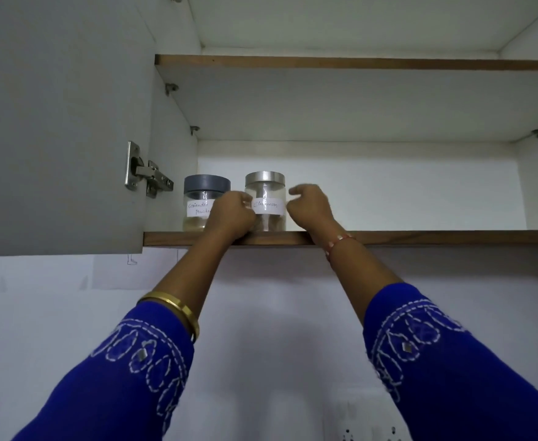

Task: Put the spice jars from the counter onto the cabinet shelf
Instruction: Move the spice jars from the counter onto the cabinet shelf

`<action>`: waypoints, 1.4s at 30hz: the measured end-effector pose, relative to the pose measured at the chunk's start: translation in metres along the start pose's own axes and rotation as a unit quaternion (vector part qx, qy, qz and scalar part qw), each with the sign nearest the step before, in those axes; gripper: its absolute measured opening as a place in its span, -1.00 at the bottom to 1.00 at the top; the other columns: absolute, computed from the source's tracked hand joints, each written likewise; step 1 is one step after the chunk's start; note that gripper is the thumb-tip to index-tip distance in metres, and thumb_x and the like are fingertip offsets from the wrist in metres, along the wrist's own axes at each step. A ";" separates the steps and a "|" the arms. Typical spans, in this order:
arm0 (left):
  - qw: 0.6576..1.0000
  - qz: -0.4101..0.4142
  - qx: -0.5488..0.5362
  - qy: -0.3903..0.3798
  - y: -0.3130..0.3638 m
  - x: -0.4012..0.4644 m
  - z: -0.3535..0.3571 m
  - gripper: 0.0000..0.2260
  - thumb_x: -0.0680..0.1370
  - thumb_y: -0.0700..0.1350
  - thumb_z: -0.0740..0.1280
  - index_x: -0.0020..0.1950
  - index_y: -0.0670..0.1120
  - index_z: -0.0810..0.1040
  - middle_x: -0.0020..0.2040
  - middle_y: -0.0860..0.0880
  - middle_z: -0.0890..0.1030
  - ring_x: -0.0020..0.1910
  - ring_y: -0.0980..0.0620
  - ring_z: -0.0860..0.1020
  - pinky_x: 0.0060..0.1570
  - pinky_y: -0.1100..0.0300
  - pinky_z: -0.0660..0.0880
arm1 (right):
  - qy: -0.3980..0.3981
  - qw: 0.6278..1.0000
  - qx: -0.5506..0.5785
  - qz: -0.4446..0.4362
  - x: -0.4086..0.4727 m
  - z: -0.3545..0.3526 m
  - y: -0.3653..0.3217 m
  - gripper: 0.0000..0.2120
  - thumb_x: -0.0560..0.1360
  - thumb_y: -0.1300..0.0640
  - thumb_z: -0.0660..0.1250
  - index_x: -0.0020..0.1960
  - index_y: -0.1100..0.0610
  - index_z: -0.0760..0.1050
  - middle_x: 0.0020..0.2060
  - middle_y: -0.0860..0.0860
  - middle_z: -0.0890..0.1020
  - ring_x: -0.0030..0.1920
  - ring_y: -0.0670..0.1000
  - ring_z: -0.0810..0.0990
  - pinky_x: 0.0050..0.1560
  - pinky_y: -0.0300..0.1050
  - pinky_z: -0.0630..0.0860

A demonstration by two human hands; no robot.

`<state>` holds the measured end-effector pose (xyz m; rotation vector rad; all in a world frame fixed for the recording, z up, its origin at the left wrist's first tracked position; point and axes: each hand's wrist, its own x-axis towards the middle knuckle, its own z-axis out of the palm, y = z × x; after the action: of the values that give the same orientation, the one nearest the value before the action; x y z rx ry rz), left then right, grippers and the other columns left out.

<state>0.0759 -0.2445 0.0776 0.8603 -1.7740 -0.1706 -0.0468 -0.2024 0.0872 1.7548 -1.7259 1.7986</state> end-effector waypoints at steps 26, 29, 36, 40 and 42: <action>0.856 -0.247 -0.434 -0.137 0.014 -0.354 0.064 -0.75 0.58 -0.29 0.16 0.18 -0.16 0.54 0.03 -0.10 0.61 0.07 0.00 0.60 0.17 0.19 0.51 | 0.168 0.954 0.139 0.207 -0.392 -0.113 0.138 -0.75 0.51 0.35 0.27 0.17 0.28 0.54 0.02 0.01 0.61 0.01 -0.11 0.59 0.08 -0.38 0.52; 0.830 -0.296 -0.432 -0.189 0.015 -0.404 0.088 -0.76 0.58 -0.29 0.15 0.17 -0.15 0.53 0.04 -0.08 0.61 0.06 0.01 0.59 0.18 0.17 0.49 | 0.176 0.940 0.108 0.271 -0.444 -0.126 0.167 -0.75 0.51 0.35 0.26 0.18 0.30 0.52 0.05 0.03 0.61 0.04 -0.05 0.59 0.09 -0.33 0.54; 0.777 -0.402 -0.372 -0.311 0.019 -0.511 0.143 -0.73 0.58 -0.30 0.14 0.23 -0.19 0.50 0.19 -0.13 0.57 0.11 0.00 0.56 0.25 0.07 0.46 | 0.098 0.900 0.032 0.424 -0.556 -0.144 0.218 -0.70 0.48 0.29 0.32 0.21 0.18 0.49 0.15 0.09 0.59 0.16 0.03 0.58 0.19 0.02 0.54; 0.752 -0.444 -0.331 -0.358 0.015 -0.560 0.161 -0.73 0.57 -0.28 0.17 0.23 -0.16 0.50 0.21 -0.12 0.56 0.17 -0.01 0.54 0.22 0.08 0.47 | -0.037 0.890 -0.071 0.449 -0.594 -0.147 0.236 -0.41 0.40 0.14 0.45 0.38 0.13 0.35 0.32 0.08 0.44 0.30 0.04 0.46 0.30 0.04 0.46; 0.742 -0.466 -0.311 -0.367 0.013 -0.579 0.171 -0.73 0.56 -0.28 0.18 0.24 -0.16 0.50 0.23 -0.12 0.55 0.19 -0.02 0.52 0.24 0.06 0.46 | -0.076 0.882 -0.095 0.456 -0.607 -0.144 0.240 -0.24 0.36 0.14 0.49 0.46 0.15 0.22 0.39 0.10 0.34 0.38 0.05 0.35 0.38 -0.05 0.35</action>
<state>-0.0027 0.0766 -0.4282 1.1710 -1.5715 -1.8778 -0.1029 0.1774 -0.4599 1.0618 -3.0042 1.6247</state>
